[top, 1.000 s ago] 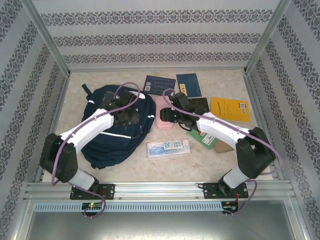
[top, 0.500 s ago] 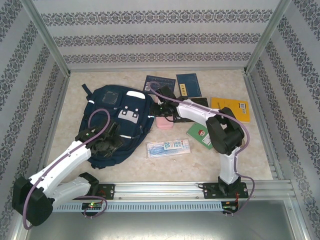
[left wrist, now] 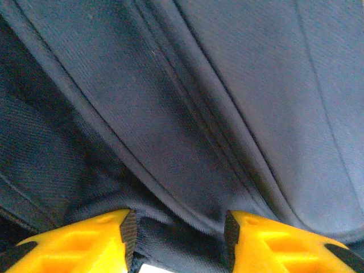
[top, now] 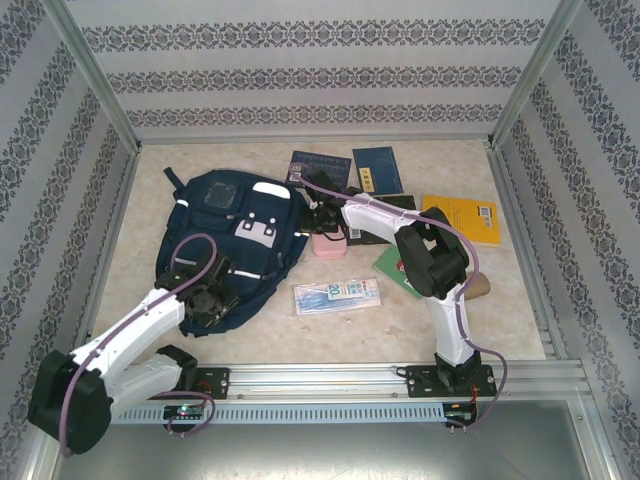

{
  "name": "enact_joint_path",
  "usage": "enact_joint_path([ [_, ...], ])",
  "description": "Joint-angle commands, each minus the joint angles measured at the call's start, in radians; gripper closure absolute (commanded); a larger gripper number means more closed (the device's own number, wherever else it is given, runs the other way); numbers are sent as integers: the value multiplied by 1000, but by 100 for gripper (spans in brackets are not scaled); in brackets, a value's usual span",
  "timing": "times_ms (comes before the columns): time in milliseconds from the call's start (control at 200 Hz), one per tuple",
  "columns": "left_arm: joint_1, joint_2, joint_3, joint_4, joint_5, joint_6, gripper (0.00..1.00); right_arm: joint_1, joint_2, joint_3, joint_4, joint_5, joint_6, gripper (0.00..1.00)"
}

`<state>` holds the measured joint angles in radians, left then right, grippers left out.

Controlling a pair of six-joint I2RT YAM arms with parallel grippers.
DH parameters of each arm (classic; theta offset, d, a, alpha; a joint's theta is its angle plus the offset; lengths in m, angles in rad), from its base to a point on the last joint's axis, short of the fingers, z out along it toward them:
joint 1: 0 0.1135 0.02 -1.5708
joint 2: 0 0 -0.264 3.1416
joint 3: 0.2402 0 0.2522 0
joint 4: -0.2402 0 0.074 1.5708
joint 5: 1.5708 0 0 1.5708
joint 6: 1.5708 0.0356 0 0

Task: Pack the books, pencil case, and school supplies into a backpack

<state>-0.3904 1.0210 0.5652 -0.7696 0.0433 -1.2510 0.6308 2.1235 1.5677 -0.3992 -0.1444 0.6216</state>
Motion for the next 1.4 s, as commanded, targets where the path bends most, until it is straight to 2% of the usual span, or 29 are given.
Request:
enact_joint_path([
  [0, 134, 91, 22, 69, -54, 179, 56, 11, -7, 4, -33, 10, 5, 100],
  [90, 200, 168, 80, 96, -80, 291, 56, 11, -25, -14, -30, 10, 8, 100],
  [240, 257, 295, 206, 110, -140, 436, 55, 15, -56, -43, -26, 1, 21, 100],
  [370, 289, 367, 300, 101, -123, 508, 52, 20, -73, -43, -22, -22, 18, 100],
  [405, 288, 369, 317, 101, -104, 521, 49, 23, -79, -44, -19, -26, 15, 89],
  [435, 288, 365, 321, 104, -85, 532, 46, 27, -88, -49, -14, -27, 11, 75],
  [485, 285, 351, 317, 109, -51, 542, 44, 32, -103, -57, -5, -29, 6, 62],
  [550, 272, 317, 299, 124, -11, 555, 41, 39, -121, -63, -3, -35, 10, 53],
  [689, 191, 207, 239, 149, 1, 559, 38, 49, -160, -104, 12, -64, 44, 50],
  [799, 67, 120, 192, 193, -46, 536, 38, 53, -185, -150, 45, -71, 64, 51],
  [934, -71, 94, 137, 308, -72, 496, 41, 51, -173, -167, 45, -65, 70, 53],
  [1054, -198, 151, 121, 405, -142, 494, 45, 44, -159, -175, 52, -82, 90, 54],
  [1174, -307, 281, 171, 445, -242, 510, 47, 37, -148, -176, 61, -96, 114, 53],
  [1264, -352, 396, 230, 463, -304, 525, 50, 30, -143, -176, 63, -110, 125, 53],
  [1394, -363, 541, 312, 456, -367, 532, 56, 20, -154, -184, 62, -112, 129, 53],
])
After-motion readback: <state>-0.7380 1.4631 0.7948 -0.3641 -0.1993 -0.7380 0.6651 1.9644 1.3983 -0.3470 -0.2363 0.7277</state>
